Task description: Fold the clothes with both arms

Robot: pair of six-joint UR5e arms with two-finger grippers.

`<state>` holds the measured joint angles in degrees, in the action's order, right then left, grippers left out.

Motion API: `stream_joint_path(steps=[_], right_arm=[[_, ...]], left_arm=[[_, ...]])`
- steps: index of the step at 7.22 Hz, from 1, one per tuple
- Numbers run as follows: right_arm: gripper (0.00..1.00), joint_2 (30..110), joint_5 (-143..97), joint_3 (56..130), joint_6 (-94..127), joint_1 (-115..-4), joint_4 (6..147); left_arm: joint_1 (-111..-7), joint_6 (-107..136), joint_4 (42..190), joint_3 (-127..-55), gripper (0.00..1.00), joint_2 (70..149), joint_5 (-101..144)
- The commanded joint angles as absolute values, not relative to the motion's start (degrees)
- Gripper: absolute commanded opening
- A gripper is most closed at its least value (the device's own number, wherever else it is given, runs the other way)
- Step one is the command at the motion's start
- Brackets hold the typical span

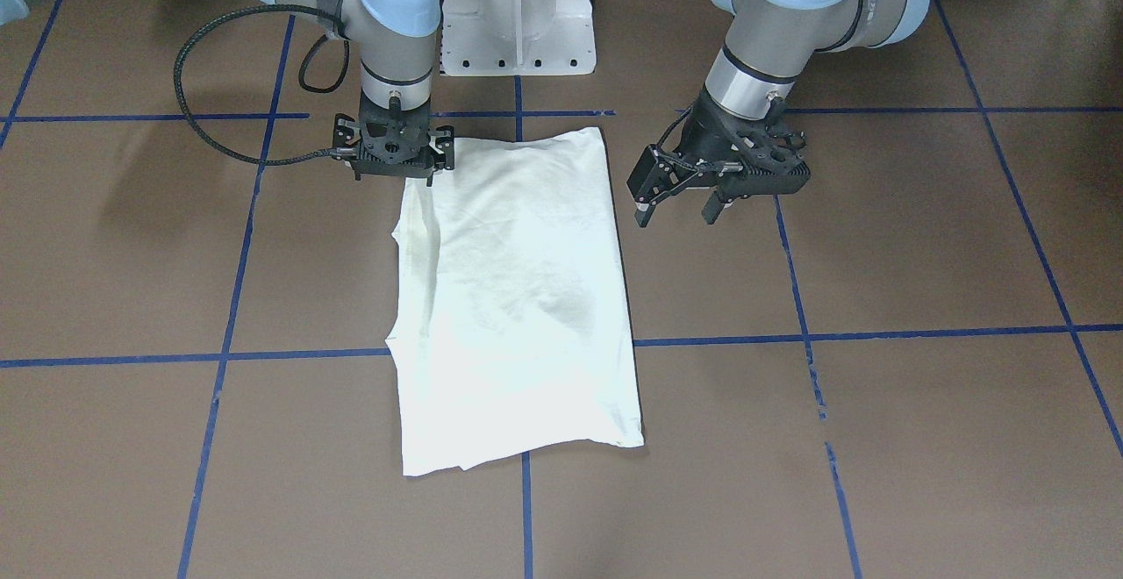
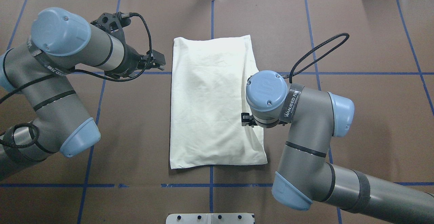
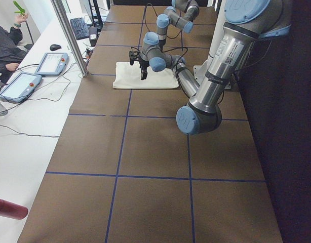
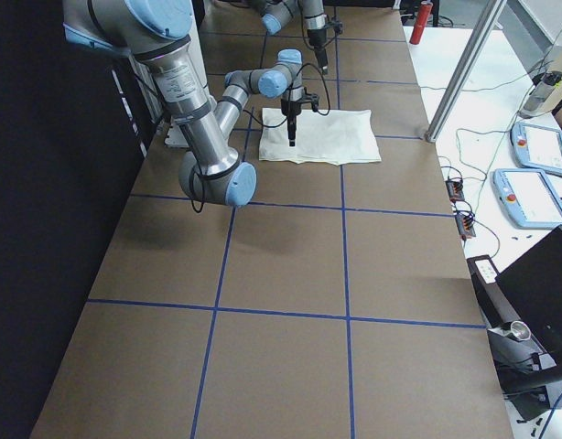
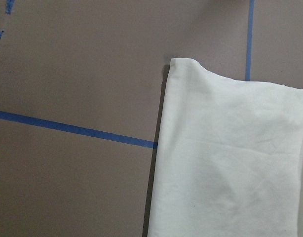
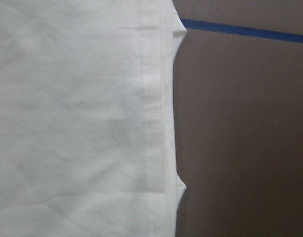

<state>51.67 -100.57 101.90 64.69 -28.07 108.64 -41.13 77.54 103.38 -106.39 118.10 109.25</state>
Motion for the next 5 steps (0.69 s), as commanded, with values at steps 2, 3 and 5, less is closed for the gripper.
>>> stream_joint_path(steps=[2, 3, 5], right_arm=[[1.0, 47.64, -102.55, 93.25, 63.46, -30.05, 101.08], [1.0, 47.72, -103.7, 94.56, 63.46, -30.15, 100.99], [1.0, 51.22, -107.12, 102.26, 63.54, -30.41, 100.9]], left_arm=[[-41.13, 77.43, 104.15, -106.0, 1.0, 117.95, 109.25], [-41.05, 78.13, 104.15, -106.08, 1.0, 117.25, 109.42], [-37.91, 95.25, 107.55, -107.14, 1.0, 115.4, 115.03]])
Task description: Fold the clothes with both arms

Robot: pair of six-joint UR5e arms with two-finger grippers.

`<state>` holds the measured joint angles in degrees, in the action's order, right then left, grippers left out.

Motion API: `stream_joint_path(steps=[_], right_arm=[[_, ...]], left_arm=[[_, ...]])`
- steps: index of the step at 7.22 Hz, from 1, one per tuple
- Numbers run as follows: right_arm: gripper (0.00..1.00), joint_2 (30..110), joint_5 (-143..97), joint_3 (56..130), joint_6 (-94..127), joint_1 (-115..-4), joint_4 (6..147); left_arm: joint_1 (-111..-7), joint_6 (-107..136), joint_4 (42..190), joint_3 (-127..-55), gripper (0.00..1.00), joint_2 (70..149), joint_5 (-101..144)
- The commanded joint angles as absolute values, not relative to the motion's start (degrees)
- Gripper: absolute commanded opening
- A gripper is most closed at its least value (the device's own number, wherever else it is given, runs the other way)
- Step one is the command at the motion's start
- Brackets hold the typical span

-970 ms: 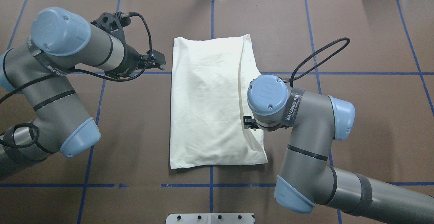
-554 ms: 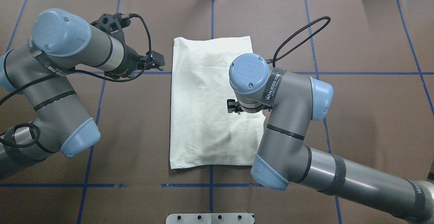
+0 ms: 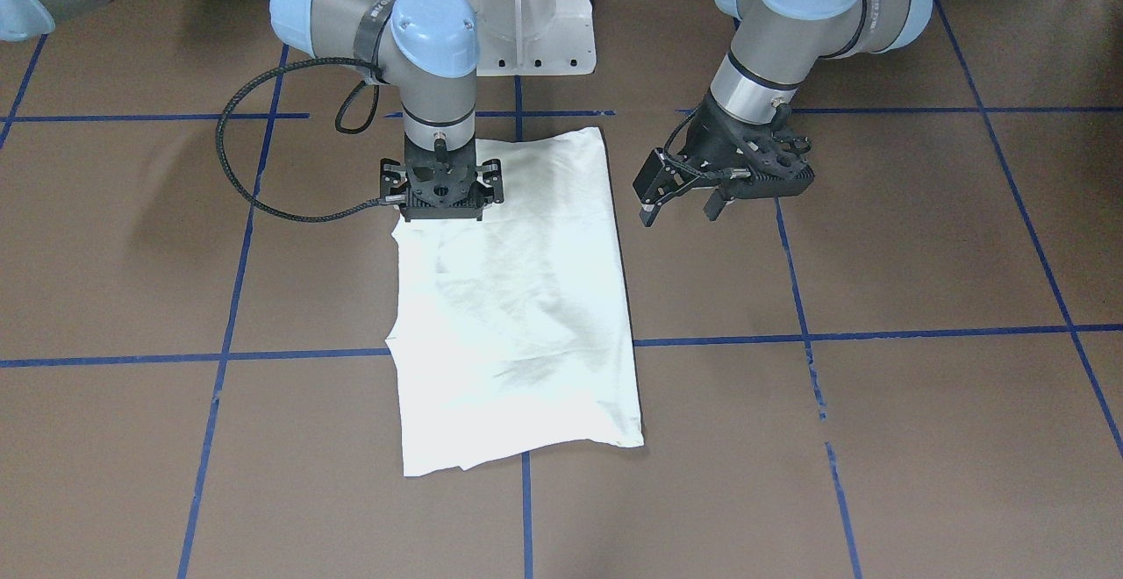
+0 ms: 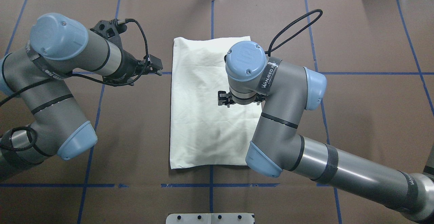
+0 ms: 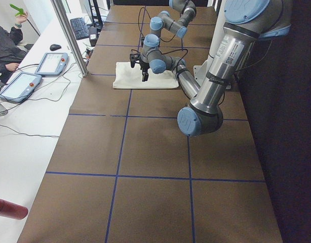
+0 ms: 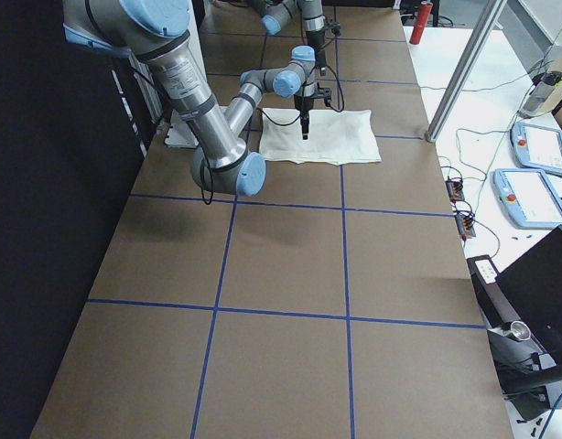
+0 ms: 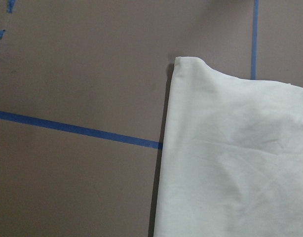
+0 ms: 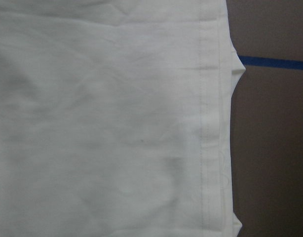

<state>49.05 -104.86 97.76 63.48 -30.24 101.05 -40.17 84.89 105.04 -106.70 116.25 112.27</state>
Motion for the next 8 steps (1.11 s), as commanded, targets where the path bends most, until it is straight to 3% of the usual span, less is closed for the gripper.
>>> stream_joint_path(steps=[1, 4, 8], right_arm=[[1.0, 53.07, -108.18, 106.05, 64.33, -30.5, 100.81], [1.0, 54.05, -108.81, 108.46, 65.56, -30.5, 100.81], [1.0, 53.96, -108.81, 108.46, 65.83, -30.5, 100.81]], left_arm=[[-32.23, 104.41, 108.27, -107.75, 1.0, 114.97, 112.61], [-18.06, 118.62, 104.1, -107.23, 0.88, 114.87, 99.44], [-15.65, 119.36, 101.34, -106.97, 0.75, 114.87, 98.26]])
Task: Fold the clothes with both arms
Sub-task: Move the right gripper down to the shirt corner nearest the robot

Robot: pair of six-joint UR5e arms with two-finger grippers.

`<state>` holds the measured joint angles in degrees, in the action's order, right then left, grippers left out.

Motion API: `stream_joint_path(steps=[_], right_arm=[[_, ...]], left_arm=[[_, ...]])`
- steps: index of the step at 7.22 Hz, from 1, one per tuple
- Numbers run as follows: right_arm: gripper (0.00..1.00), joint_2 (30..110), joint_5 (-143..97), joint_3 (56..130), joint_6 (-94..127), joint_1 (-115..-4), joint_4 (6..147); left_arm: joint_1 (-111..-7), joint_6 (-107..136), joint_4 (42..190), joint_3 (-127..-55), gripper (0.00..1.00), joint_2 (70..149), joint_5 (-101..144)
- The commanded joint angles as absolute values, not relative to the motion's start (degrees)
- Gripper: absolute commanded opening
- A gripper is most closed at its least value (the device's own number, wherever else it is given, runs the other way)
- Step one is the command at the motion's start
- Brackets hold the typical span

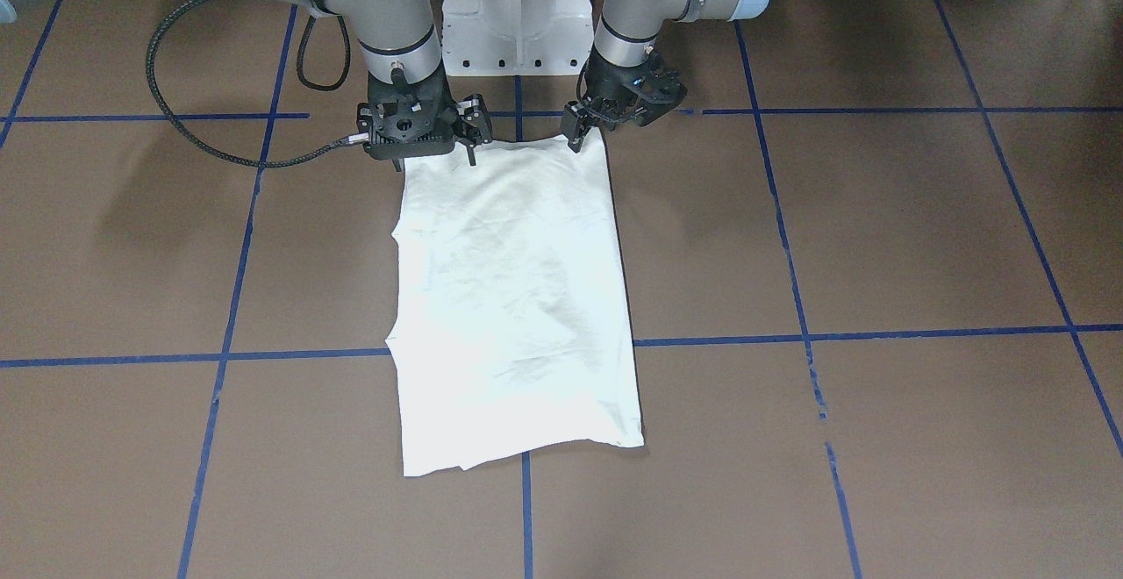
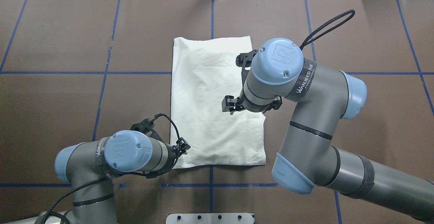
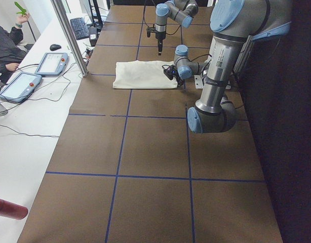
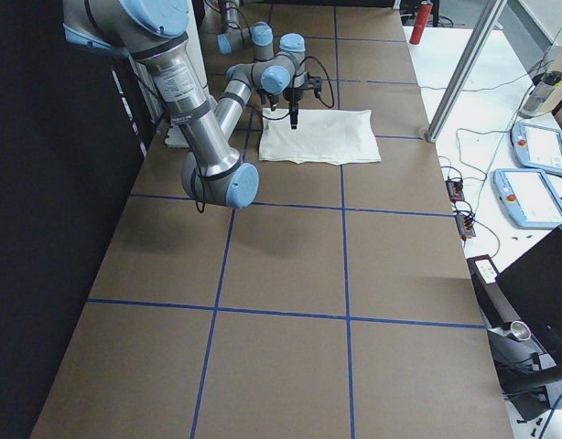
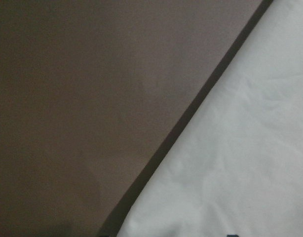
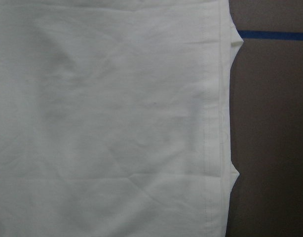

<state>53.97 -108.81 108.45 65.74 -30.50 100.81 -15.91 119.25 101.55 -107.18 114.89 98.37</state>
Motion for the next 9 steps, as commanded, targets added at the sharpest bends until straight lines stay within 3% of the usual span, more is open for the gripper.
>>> stream_joint_path(steps=[1, 3, 9], right_arm=[[1.0, 53.96, -108.72, 108.46, 65.83, -30.5, 100.81], [1.0, 53.96, -108.81, 108.46, 65.83, -30.5, 100.81], [1.0, 54.05, -108.81, 108.46, 65.74, -30.85, 100.81]], left_arm=[[-15.64, 119.36, 101.25, -106.79, 0.73, 114.96, 98.35], [-15.64, 119.36, 101.25, -106.44, 0.65, 114.79, 98.26], [-14.85, 119.36, 101.25, -106.08, 0.61, 114.87, 98.35]])
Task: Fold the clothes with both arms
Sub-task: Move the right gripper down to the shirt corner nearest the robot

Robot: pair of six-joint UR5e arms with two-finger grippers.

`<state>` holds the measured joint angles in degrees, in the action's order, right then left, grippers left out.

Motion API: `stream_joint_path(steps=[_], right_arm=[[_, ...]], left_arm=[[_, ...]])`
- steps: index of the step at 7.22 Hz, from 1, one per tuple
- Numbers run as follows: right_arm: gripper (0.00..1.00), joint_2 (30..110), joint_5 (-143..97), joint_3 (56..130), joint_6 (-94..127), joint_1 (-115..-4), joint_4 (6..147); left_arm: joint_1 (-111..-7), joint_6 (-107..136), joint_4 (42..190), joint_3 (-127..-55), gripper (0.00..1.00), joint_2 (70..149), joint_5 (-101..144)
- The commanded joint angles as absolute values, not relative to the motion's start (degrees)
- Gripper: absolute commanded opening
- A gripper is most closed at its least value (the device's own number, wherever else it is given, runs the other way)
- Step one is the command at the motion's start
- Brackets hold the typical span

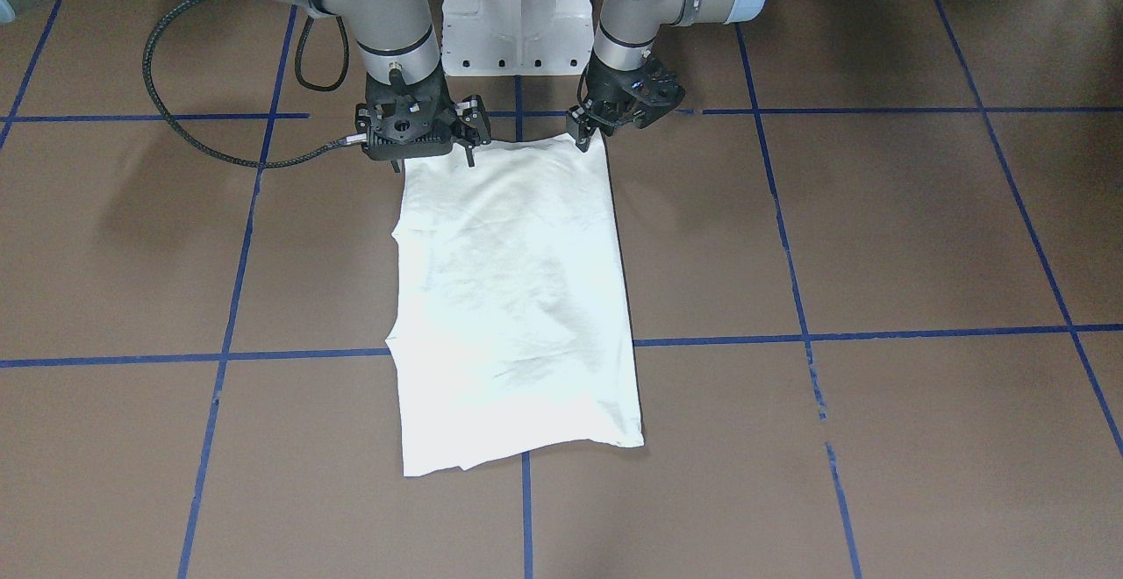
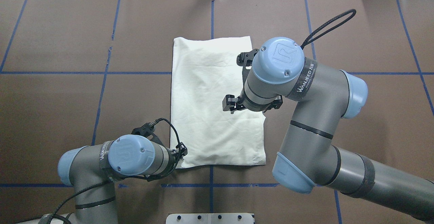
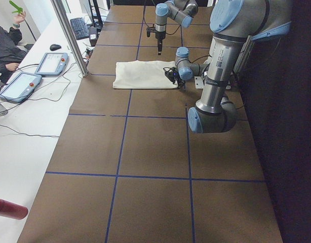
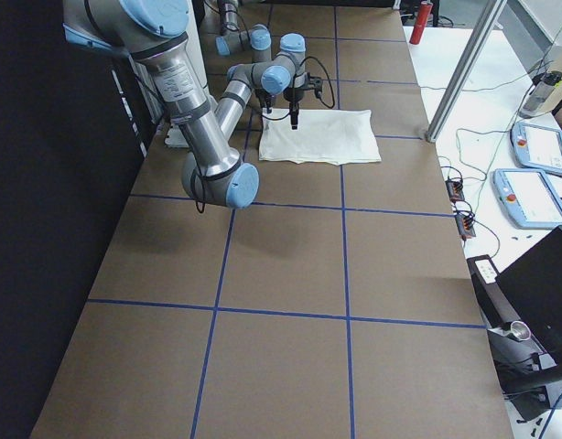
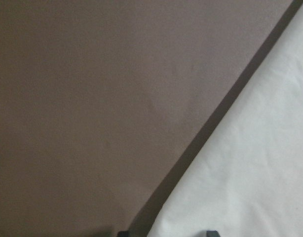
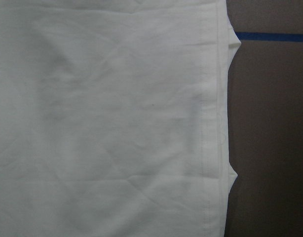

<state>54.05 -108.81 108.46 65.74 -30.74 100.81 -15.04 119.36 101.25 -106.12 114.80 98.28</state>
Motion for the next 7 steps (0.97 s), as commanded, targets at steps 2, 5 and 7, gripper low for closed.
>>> stream_joint_path(steps=[2, 5, 7], right_arm=[[1.0, 54.05, -108.81, 108.46, 65.74, -31.11, 100.81], [1.0, 54.14, -108.9, 108.46, 65.74, -31.38, 100.81], [1.0, 54.58, -108.9, 108.46, 65.74, -31.38, 100.81]], left_arm=[[-14.85, 119.36, 101.25, -106.08, 0.44, 114.87, 98.26], [-14.85, 119.18, 101.34, -106.17, 0.0, 114.87, 98.17], [-14.94, 118.05, 101.25, -106.35, 0.0, 114.79, 98.26]])
